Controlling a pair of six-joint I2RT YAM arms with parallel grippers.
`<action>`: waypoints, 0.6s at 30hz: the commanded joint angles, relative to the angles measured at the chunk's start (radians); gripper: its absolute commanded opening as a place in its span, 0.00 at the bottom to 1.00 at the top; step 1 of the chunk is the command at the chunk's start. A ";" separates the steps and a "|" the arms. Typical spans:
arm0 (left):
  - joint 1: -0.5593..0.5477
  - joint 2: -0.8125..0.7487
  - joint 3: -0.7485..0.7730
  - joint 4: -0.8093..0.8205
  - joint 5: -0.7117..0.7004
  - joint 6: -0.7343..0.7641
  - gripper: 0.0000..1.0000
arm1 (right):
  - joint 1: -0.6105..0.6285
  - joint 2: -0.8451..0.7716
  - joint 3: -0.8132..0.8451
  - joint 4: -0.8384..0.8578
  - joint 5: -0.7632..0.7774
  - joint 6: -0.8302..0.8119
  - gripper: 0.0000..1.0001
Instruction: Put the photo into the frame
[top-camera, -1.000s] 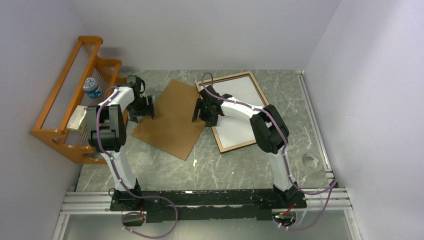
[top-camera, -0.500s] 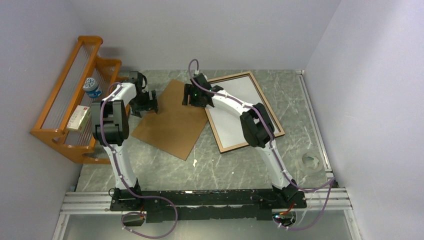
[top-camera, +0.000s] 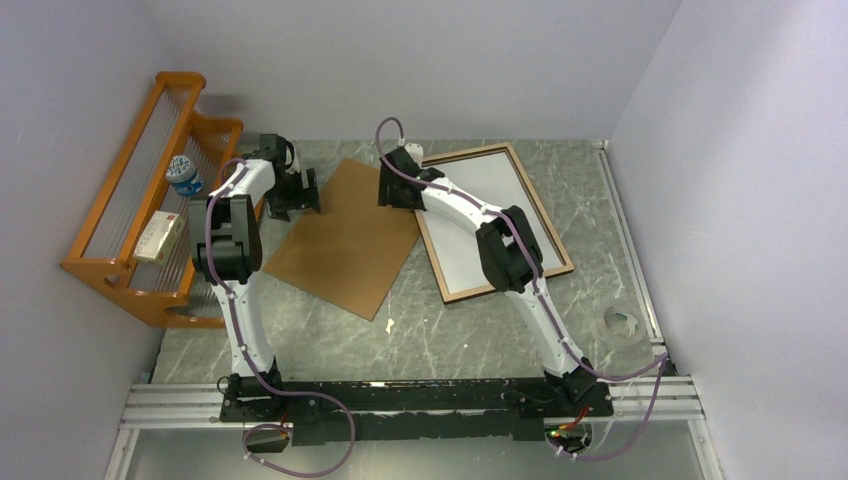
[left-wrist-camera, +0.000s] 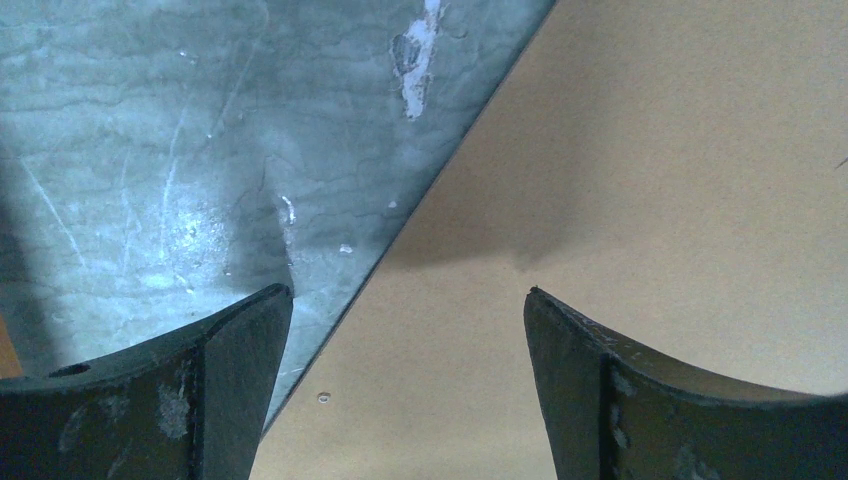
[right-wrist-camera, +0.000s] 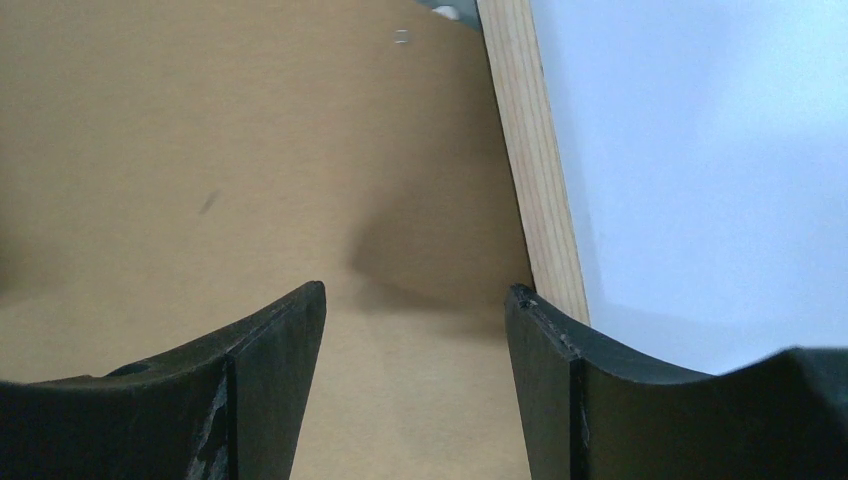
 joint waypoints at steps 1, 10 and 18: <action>-0.001 0.031 0.045 0.011 0.040 0.018 0.91 | -0.028 -0.002 0.015 -0.074 0.133 0.004 0.70; -0.001 0.055 0.056 0.008 0.066 0.003 0.90 | -0.039 0.023 0.050 -0.140 0.190 -0.008 0.73; 0.000 0.065 0.051 0.016 0.075 0.016 0.92 | -0.055 0.026 0.043 -0.171 0.166 -0.015 0.83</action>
